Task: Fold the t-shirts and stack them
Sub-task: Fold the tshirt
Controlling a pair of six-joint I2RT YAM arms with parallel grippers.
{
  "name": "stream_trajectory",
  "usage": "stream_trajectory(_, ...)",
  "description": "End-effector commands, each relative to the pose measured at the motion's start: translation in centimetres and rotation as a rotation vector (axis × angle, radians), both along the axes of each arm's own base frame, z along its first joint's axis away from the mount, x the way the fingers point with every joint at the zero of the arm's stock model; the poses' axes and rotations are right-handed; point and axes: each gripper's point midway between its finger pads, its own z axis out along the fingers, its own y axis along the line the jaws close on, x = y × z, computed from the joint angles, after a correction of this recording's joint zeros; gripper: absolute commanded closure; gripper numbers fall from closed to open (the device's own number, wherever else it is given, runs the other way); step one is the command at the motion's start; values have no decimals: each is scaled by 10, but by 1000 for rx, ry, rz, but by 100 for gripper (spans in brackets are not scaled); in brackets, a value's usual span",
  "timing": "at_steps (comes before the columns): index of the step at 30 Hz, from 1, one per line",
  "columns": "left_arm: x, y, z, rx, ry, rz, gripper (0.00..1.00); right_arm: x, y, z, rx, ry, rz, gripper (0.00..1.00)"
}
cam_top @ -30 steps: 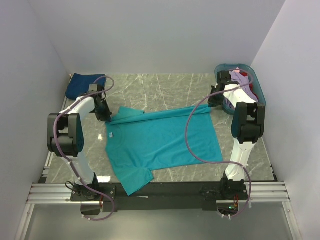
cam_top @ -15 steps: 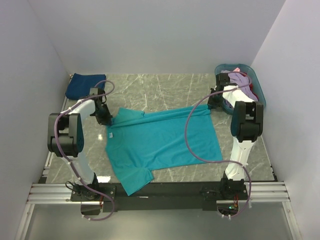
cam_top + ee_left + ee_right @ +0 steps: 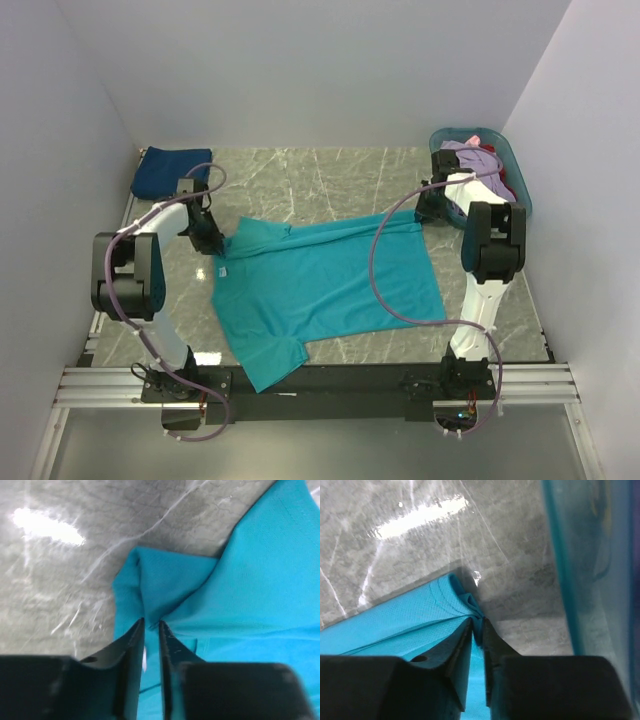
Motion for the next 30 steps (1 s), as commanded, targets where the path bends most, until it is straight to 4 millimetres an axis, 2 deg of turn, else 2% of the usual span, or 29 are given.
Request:
stream_trajectory(1,5,9,33,30,-69,24,76,4,-13,37,-11,-78,-37,74)
stream_trajectory(2,8,9,40,30,-86,24,64,4,-10,46,-6,-89,-35,72)
stream_trajectory(4,9,9,55,33,-115,24,52,5,-9,58,-18,-109,-35,64)
stream_trajectory(5,10,10,62,36,-132,24,35,3,-6,61,-25,-109,-31,61)
stream_trajectory(7,13,9,76,41,-168,10,18,2,-5,73,-44,-129,-36,54)
stream_trajectory(8,15,9,82,45,-189,4,15,0,-4,79,-44,-135,-40,52)
stream_trajectory(9,18,8,85,53,-204,-13,12,-2,11,80,-41,-137,-9,47)
stream_trajectory(11,26,6,90,60,-225,-30,10,-4,14,88,-85,-153,-10,45)
stream_trajectory(13,36,2,96,54,-249,-55,9,-6,33,93,-72,-173,25,43)
stream_trajectory(14,40,0,93,53,-246,-64,9,-2,42,104,-46,-216,42,43)
stream_trajectory(16,48,-2,97,54,-256,-75,9,-4,68,110,-20,-246,100,43)
stream_trajectory(18,51,-4,94,50,-233,-75,10,-1,81,119,-15,-279,129,43)
stream_trajectory(20,46,-5,95,57,-219,-72,13,-1,104,125,25,-301,186,43)
stream_trajectory(21,43,-6,95,58,-217,-64,14,-4,118,126,80,-304,227,43)
stream_trajectory(22,34,-7,86,57,-194,-65,17,-8,135,129,118,-316,270,44)
stream_trajectory(23,32,-8,89,51,-211,-64,18,-6,151,137,163,-352,311,44)
stream_trajectory(24,29,-8,88,46,-210,-59,19,-10,162,136,195,-354,337,45)
stream_trajectory(25,21,-9,81,42,-192,-53,20,-17,183,138,268,-352,395,46)
stream_trajectory(26,18,-9,82,40,-196,-51,20,-19,205,142,321,-368,443,47)
stream_trajectory(28,8,-10,73,34,-177,-44,21,-30,236,145,425,-354,516,50)
stream_trajectory(29,5,-9,73,37,-177,-39,21,-28,249,145,470,-363,526,51)
stream_trajectory(30,2,-6,69,49,-171,-25,21,-37,266,145,510,-353,561,53)
